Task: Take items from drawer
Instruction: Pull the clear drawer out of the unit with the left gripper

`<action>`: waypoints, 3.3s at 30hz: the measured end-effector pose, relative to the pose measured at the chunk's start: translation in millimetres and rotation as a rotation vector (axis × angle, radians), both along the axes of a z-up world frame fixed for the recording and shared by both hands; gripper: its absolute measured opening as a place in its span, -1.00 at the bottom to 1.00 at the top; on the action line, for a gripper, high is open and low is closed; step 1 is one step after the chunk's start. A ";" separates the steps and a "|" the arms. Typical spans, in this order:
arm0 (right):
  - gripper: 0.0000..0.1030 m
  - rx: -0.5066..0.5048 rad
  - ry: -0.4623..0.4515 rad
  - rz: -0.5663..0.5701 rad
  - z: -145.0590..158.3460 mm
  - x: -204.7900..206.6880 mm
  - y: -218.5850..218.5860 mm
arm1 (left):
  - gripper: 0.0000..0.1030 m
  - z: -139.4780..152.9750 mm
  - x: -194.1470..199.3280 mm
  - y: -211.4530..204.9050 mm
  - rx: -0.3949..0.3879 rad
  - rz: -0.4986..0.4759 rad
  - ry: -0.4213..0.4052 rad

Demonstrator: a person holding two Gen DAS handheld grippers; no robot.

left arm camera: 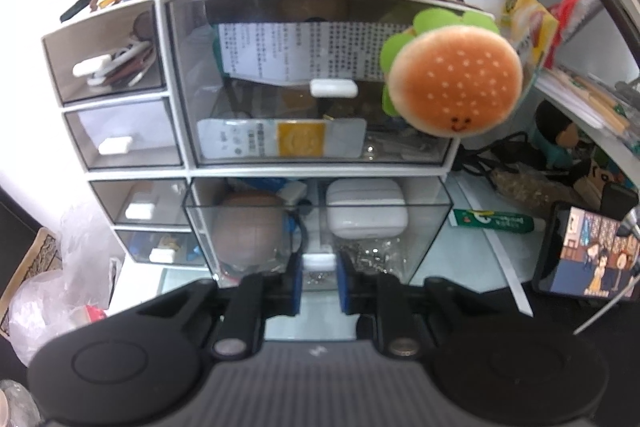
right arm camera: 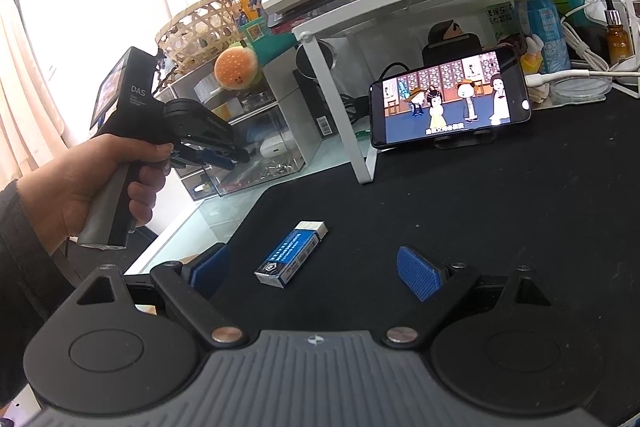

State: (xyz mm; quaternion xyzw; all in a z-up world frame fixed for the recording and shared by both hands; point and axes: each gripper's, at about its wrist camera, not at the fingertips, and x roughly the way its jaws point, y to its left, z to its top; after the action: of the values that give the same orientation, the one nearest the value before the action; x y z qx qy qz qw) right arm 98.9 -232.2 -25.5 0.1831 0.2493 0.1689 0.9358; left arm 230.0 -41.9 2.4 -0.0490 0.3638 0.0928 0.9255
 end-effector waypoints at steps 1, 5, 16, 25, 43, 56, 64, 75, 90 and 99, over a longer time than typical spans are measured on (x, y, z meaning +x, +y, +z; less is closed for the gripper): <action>0.82 -0.002 -0.002 0.001 0.2 -0.9 0.8 | -0.65 0.1 0.6 0.0 -0.001 0.000 0.000; 0.82 -0.003 0.000 0.001 0.1 -1.9 2.5 | -0.65 -4.7 1.0 0.9 -0.002 -0.002 0.002; 0.82 -0.015 0.013 -0.005 0.3 -3.2 5.7 | -0.65 4.4 -1.6 9.6 -0.008 -0.013 -0.002; 0.82 -0.015 0.019 -0.014 -0.4 -3.9 6.0 | -0.65 11.3 -4.2 17.1 -0.023 -0.016 0.000; 0.82 -0.012 0.010 -0.006 3.0 -12.0 11.0 | -0.65 6.1 -2.0 8.1 -0.013 -0.020 -0.001; 0.82 -0.014 -0.017 -0.019 13.6 -31.6 5.2 | -0.65 3.5 2.6 6.2 -0.011 -0.018 0.007; 0.82 -0.008 -0.029 -0.015 17.8 -46.0 1.6 | -0.65 3.8 -2.7 0.1 0.005 -0.013 0.009; 0.82 -0.030 -0.036 -0.009 18.1 -65.6 3.2 | -0.65 5.8 -7.0 -0.7 0.005 -0.014 -0.003; 0.82 -0.057 -0.050 0.012 23.4 -82.1 11.6 | -0.65 4.5 -11.9 -3.3 -0.004 -0.021 -0.013; 0.82 -0.065 -0.051 0.016 23.8 -83.5 14.4 | -0.65 9.8 -7.1 21.8 -0.014 -0.142 -0.002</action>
State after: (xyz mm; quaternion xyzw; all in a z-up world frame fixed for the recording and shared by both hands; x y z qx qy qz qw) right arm 15.3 -217.8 -1.8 0.1462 0.2322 0.1726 0.9460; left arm 222.9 -20.1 12.2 -0.0296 0.3662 0.0241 0.9297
